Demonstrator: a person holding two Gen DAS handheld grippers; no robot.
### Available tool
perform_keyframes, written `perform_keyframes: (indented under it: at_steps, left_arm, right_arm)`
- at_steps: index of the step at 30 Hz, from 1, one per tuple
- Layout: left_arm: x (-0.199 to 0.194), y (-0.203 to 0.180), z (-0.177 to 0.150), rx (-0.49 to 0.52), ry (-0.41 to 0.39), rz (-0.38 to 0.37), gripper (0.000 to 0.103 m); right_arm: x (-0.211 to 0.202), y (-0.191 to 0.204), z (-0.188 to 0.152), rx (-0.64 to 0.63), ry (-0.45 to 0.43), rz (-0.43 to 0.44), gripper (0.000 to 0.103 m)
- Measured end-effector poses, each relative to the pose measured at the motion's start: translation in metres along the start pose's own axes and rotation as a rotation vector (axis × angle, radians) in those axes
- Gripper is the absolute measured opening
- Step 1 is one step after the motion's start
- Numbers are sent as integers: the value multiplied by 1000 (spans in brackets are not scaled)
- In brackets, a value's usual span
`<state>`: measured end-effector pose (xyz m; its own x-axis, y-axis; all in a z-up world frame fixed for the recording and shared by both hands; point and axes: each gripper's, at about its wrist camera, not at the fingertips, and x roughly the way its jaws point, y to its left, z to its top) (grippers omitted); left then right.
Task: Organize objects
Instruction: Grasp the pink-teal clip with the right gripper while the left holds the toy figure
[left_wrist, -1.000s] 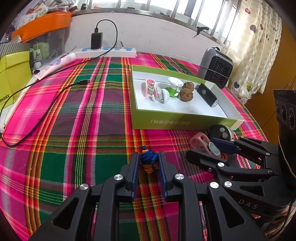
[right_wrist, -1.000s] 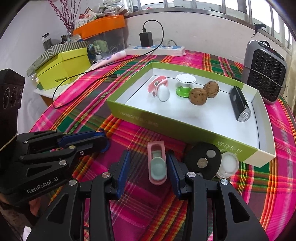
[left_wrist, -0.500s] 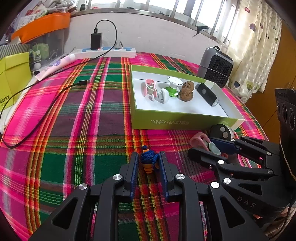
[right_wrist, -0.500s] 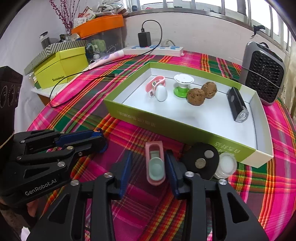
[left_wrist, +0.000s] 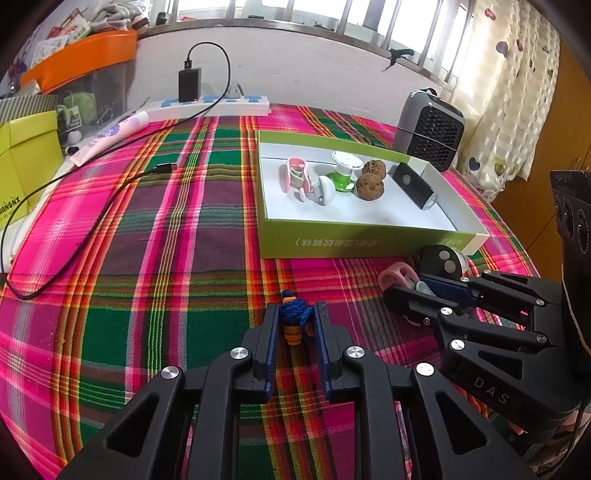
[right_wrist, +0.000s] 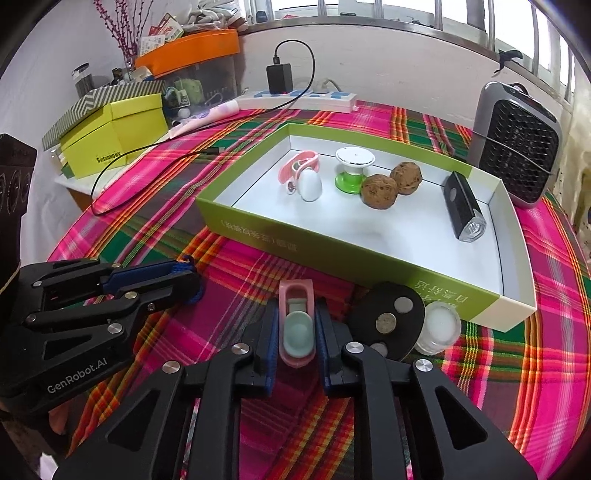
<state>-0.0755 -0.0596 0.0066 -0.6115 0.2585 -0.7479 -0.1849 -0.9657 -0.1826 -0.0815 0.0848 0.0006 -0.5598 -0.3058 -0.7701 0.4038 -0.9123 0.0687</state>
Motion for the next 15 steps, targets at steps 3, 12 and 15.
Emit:
perform_keyframes:
  at_steps: [3, 12, 15]
  left_arm:
    - [0, 0, 0, 0, -1, 1, 16]
    - [0, -1, 1, -5, 0, -3, 15]
    - [0, 0, 0, -4, -1, -3, 15]
  right_arm:
    - [0, 0, 0, -1, 1, 2, 18]
    - [-1, 0, -1, -3, 1, 1, 18]
    - [-1, 0, -1, 0, 0, 1, 18]
